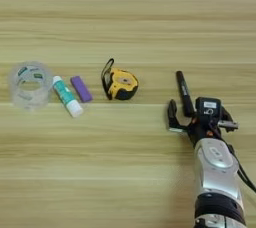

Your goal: Move the objects on the table

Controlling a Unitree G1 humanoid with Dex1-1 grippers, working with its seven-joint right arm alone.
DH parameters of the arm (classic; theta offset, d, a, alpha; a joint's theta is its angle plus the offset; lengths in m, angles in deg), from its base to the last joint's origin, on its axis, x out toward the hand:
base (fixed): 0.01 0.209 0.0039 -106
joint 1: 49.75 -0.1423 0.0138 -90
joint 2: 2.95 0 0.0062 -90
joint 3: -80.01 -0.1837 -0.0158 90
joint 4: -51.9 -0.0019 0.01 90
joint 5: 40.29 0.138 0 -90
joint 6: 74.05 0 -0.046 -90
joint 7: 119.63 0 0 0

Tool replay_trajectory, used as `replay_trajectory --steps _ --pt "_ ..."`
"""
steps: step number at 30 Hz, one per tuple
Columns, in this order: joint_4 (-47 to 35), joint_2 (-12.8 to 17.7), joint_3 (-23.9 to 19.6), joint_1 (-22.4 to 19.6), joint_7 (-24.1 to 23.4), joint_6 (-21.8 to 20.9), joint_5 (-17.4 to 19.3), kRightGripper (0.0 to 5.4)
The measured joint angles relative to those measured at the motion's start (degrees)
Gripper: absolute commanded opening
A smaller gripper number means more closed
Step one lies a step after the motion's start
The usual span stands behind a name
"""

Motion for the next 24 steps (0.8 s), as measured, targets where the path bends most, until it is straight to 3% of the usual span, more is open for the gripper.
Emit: replay_trajectory --steps 11,19,24 --pt "-1.87 -0.64 -1.29 -0.59 7.12 8.23 8.29 5.37" --pt "-1.67 -0.6 -1.3 -1.08 7.23 8.8 8.37 5.37" --pt "-1.09 -0.38 -1.33 -1.36 7.23 8.76 8.37 4.62"
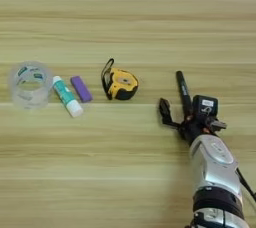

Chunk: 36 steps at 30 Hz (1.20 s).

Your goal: Move the objects on the table

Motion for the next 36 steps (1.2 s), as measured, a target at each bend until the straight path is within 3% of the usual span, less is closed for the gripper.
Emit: replay_trajectory --steps 26,36 --pt "1.49 0.23 -0.23 -0.79 1.41 -0.35 0.07 1.21" --pt "-4.82 -1.95 0.96 1.66 2.33 1.32 0.27 1.15"
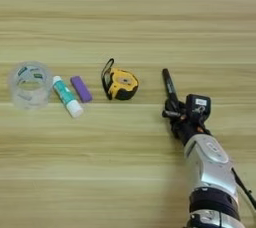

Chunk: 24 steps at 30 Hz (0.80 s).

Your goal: Move the objects on the table

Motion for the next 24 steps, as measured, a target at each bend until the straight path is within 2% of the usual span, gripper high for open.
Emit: replay_trajectory --steps 13,21,22,24 --pt "-13.87 -4.5 5.18 5.0 0.85 5.76 -0.28 1.15" --pt "-14.69 -4.99 5.89 5.12 0.91 6.26 -0.53 1.15" --pt "-14.68 -4.99 5.89 5.12 0.91 6.26 -0.57 1.44" --pt "-14.68 -4.99 5.9 5.11 0.96 6.23 -0.61 1.67"
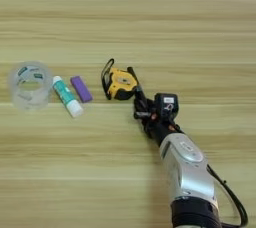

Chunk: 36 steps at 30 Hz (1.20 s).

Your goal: Move the objects on the table

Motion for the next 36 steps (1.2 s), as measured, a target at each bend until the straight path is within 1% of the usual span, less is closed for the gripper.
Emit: replay_trajectory --steps 3,7,15,18,20,21,22,26,27,29,34,36 --pt "0.0 0.0 0.17 0.0 -0.1 -0.25 -0.93 2.01" --pt "-0.01 0.0 0.21 0.0 0.01 -0.39 -1.25 2.45" --pt "-0.07 0.0 0.18 0.0 0.06 -0.49 -1.41 3.66" --pt "-0.11 0.0 0.18 0.0 0.07 -0.49 -1.46 3.98" --pt "-0.12 0.0 0.18 0.0 0.08 -0.49 -1.47 4.31" --pt "-0.15 0.0 0.18 0.01 0.09 -0.49 -1.48 4.43" --pt "-0.18 0.0 0.17 0.01 0.11 -0.49 -1.48 4.43" --pt "-2.03 -0.01 0.17 1.22 0.31 -0.2 -1.46 4.99" --pt "-2.59 -0.01 0.16 1.54 0.33 -0.16 -1.46 5.21" --pt "-4.08 0.0 0.09 1.91 0.35 -0.09 -1.42 5.36" --pt "-6.54 0.03 -0.25 2.78 0.42 0.04 -1.37 5.36" --pt "-8.68 0.07 -0.46 3.48 0.47 0.28 -1.32 5.36"
